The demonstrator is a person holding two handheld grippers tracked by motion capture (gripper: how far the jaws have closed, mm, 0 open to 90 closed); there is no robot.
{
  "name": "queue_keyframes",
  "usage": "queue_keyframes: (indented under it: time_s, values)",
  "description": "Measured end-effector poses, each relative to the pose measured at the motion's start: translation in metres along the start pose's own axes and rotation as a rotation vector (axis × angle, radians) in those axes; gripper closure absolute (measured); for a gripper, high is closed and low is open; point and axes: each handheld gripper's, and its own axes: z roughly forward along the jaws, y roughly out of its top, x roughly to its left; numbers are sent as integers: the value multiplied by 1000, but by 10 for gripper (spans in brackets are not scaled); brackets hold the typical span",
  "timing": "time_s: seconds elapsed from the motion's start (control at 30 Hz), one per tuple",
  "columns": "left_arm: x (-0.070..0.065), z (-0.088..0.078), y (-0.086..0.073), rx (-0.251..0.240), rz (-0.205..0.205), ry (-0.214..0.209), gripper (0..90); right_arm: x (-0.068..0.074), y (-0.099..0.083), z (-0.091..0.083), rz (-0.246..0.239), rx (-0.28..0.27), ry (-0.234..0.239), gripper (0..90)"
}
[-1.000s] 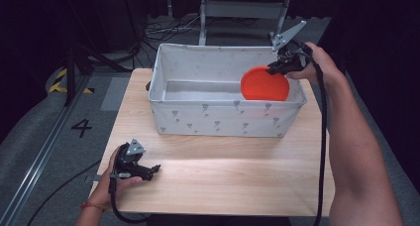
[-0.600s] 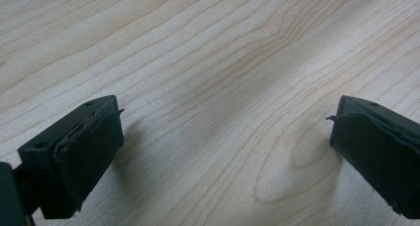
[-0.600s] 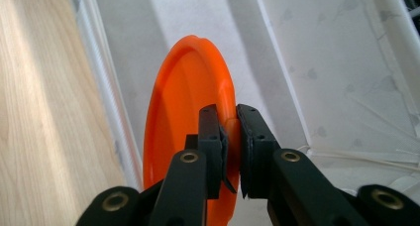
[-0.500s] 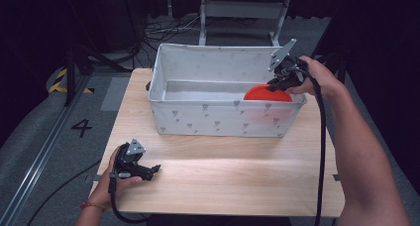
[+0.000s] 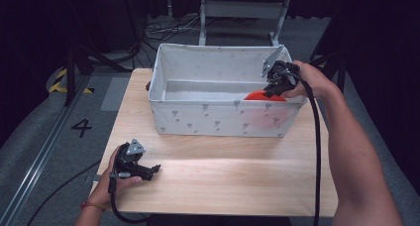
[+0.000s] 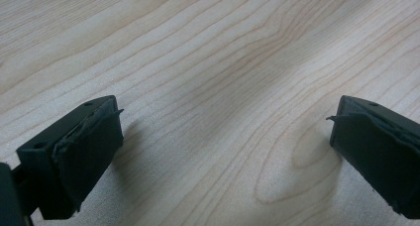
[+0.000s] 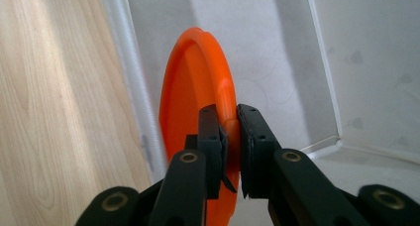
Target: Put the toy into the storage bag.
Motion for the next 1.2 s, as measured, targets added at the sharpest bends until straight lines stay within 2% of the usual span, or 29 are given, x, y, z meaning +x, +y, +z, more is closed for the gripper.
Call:
queue_keyframes:
  time_s: [0.1,0.37,0.6,0.7,0.83,0.87,0.97,1.0,1.03,1.13,1.17,1.2]
  values:
    - [0,0,0,1,1,-2,2,-8,0,9,9,65,3,818]
    - [0,0,0,3,3,-1,3,-14,-4,22,43,138,50,813]
    - [0,0,0,2,4,0,3,-19,-14,24,74,148,76,807]
    - [0,0,0,3,3,-1,3,-18,-18,26,70,152,86,793]
    - [0,0,0,3,3,-1,3,-17,-19,20,83,106,80,784]
    - [0,0,0,2,4,0,3,-15,-19,19,82,107,60,766]
    - [0,0,0,3,3,-1,3,-13,-19,17,78,91,43,749]
    - [0,0,0,3,3,-1,3,-12,-20,13,90,50,19,728]
    - [0,0,0,3,3,-1,3,-12,-20,13,90,50,19,728]
    - [0,0,0,3,3,-1,3,-8,-21,8,124,-46,-13,680]
    - [0,0,0,3,3,-1,3,-7,-21,6,122,-66,-35,652]
    - [0,0,0,3,3,-1,3,-6,-22,5,144,-92,-56,637]
